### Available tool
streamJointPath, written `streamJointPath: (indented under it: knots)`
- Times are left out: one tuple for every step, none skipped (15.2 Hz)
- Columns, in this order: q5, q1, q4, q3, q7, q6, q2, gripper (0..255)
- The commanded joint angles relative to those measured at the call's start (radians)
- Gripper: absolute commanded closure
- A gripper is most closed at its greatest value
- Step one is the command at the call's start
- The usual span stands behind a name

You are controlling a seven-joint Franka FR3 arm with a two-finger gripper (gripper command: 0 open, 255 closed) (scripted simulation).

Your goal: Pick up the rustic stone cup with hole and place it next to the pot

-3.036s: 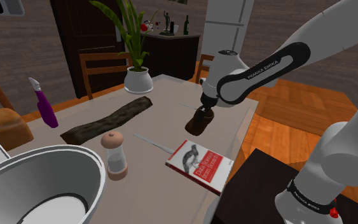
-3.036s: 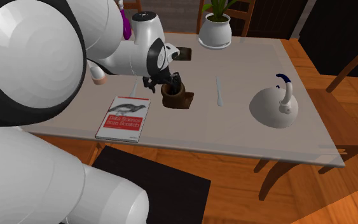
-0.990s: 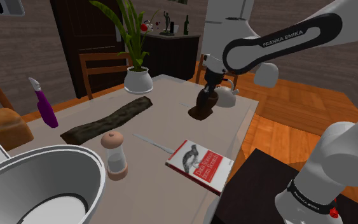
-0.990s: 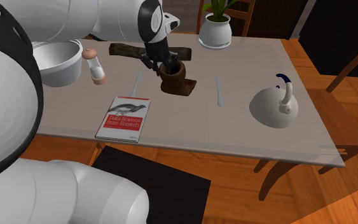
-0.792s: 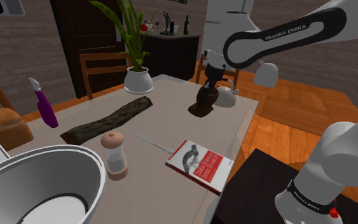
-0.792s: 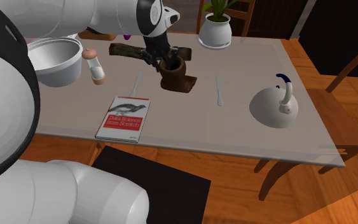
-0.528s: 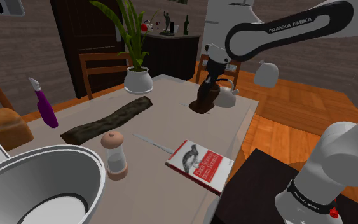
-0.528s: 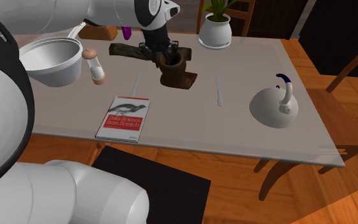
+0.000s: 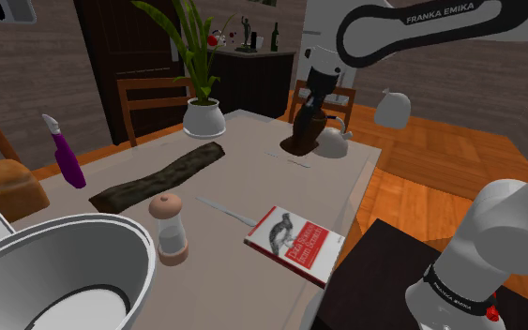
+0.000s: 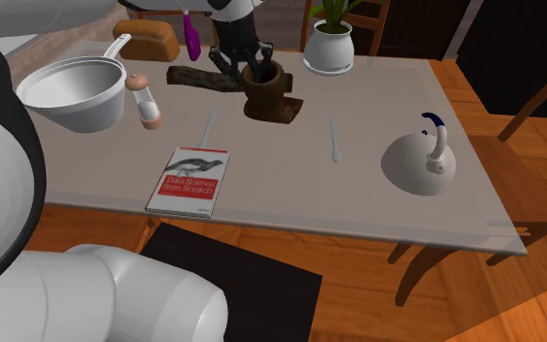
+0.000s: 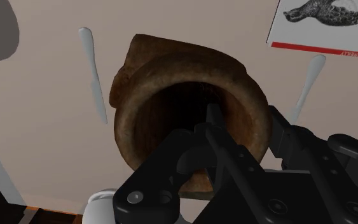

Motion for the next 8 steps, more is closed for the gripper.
streamJointPath:
  knots:
    - [0.001,0.001,0.023,0.001,0.000,-0.026,-0.004,255]
    - [0.001,0.001,0.036,0.001,0.000,-0.040,-0.005,255]
    - [0.001,0.001,0.049,0.001,-0.001,-0.053,-0.005,255]
    - [0.001,0.001,0.062,0.000,-0.002,-0.067,-0.005,255]
    - [0.002,0.001,0.076,0.000,-0.002,-0.080,-0.005,255]
    - [0.002,0.001,0.089,0.000,-0.003,-0.094,-0.005,255]
    - [0.002,0.000,0.103,0.000,-0.004,-0.107,-0.005,255]
    - [0.002,0.000,0.114,0.000,-0.004,-0.117,-0.004,255]
